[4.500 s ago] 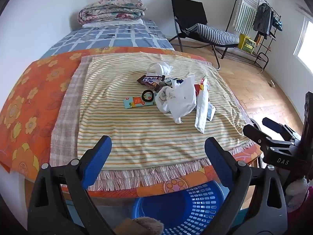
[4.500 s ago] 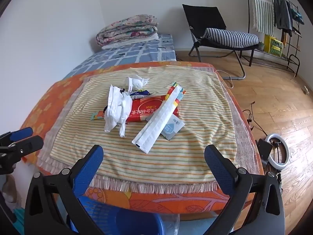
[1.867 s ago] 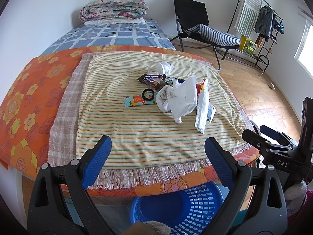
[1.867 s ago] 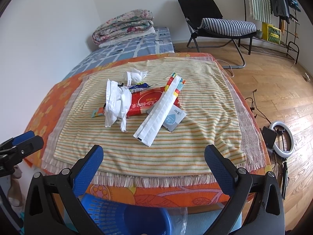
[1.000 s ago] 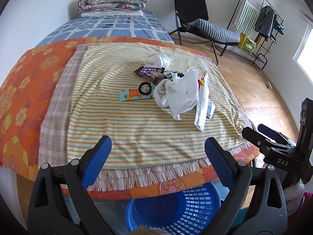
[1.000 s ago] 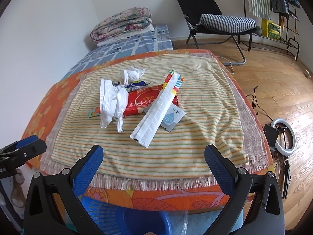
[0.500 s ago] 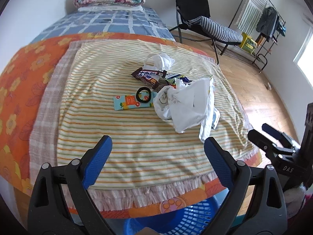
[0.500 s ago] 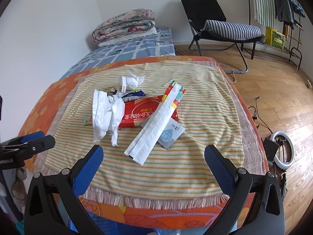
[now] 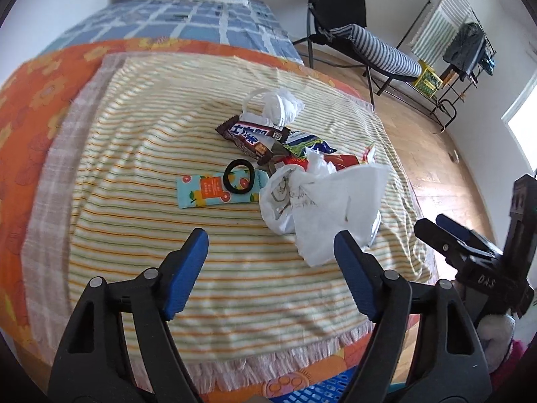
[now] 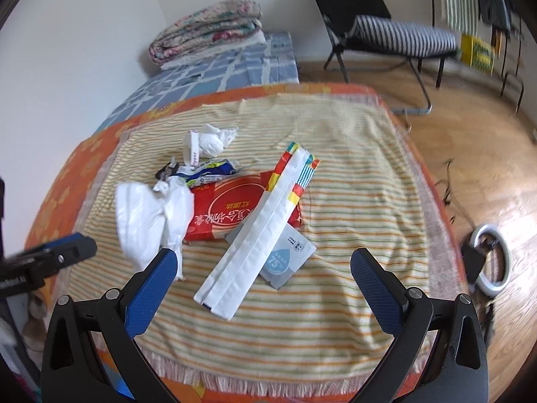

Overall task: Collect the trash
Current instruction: 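Grasp the white plastic bag with the left tool while the right tool grasps the striped paper strip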

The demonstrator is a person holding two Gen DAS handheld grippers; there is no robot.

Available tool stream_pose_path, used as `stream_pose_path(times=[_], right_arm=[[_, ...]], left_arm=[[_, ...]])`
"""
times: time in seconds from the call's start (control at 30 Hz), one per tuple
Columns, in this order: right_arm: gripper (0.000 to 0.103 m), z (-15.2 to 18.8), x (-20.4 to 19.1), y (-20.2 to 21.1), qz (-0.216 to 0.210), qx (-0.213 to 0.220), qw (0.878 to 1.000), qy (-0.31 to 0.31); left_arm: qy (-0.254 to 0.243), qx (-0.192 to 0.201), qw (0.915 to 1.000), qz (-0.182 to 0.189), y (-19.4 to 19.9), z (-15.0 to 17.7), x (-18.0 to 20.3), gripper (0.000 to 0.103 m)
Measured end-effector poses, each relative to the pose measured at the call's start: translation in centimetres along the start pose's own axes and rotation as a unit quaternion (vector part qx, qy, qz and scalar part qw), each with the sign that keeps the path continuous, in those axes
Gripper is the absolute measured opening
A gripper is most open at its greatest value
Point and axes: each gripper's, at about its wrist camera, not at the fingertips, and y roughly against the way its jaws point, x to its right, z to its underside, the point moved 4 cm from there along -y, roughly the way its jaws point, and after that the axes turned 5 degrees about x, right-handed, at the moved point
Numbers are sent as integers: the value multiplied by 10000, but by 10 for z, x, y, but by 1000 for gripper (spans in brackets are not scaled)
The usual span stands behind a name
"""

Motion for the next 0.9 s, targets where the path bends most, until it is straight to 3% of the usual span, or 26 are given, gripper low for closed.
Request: stream_pose_path(times=[0.13, 0.43, 0.5, 0.63, 0.73, 0.9], right_arm=[[102, -11, 11, -15, -181, -126, 9989, -403], [81, -29, 16, -56, -433, -465, 9941, -878], [80, -29, 17, -64, -394, -537, 9934, -933], [75, -31, 25, -77, -367, -647, 9915, -1072], [65, -30, 30, -84, -365, -728, 9898, -1169], [65, -32, 38, -93, -348, -732, 9873, -1368]], left_arm=[[267, -143, 9995, 81, -16, -6, -8, 79], [525, -390, 9976, 246, -54, -17, -10, 69], [537, -473, 9971, 274, -61, -17, -8, 62], [415, -536, 9972, 311, -72, -17, -2, 60], [347, -552, 9972, 374, -75, -18, 4, 49], [223, -564, 9972, 434, -78, -16, 11, 38]])
